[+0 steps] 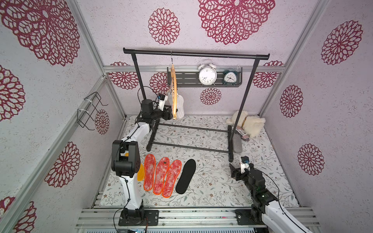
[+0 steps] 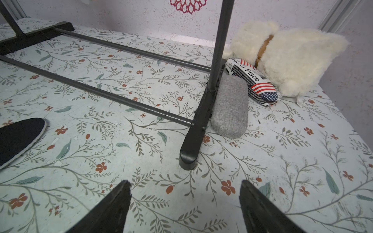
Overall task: Take the shoe insoles off the hanger
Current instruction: Remove the insole from the hanger.
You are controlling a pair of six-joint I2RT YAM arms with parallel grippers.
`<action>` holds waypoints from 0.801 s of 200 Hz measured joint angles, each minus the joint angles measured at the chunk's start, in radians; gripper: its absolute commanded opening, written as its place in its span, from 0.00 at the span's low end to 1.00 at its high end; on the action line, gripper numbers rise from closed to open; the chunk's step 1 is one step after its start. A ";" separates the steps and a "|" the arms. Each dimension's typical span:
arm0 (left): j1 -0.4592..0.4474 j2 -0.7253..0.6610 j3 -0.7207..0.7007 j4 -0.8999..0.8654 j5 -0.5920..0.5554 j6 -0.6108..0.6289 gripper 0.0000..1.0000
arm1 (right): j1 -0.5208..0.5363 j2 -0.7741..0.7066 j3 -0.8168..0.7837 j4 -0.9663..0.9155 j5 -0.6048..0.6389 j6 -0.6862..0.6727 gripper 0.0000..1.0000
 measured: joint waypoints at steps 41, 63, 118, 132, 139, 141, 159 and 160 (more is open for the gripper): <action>-0.004 0.095 0.030 0.056 0.027 -0.021 0.62 | -0.003 0.089 0.039 -0.003 -0.044 -0.006 0.87; -0.004 0.126 0.042 0.091 0.034 -0.041 0.62 | -0.007 0.093 0.040 -0.007 -0.059 -0.006 0.87; -0.005 0.171 0.101 0.175 0.115 -0.089 0.52 | -0.026 0.132 0.052 -0.005 -0.085 -0.006 0.87; -0.005 0.171 0.102 0.190 0.138 -0.095 0.49 | -0.029 0.143 0.054 -0.005 -0.086 -0.006 0.87; -0.006 0.171 0.102 0.198 0.148 -0.100 0.47 | -0.031 0.146 0.054 -0.005 -0.087 -0.006 0.87; -0.006 0.171 0.102 0.200 0.150 -0.101 0.46 | -0.032 0.146 0.054 -0.005 -0.088 -0.006 0.87; -0.009 0.171 0.102 0.222 0.179 -0.119 0.39 | -0.035 0.147 0.054 -0.005 -0.089 -0.006 0.87; -0.009 0.171 0.102 0.223 0.180 -0.119 0.38 | -0.035 0.147 0.054 -0.005 -0.090 -0.006 0.87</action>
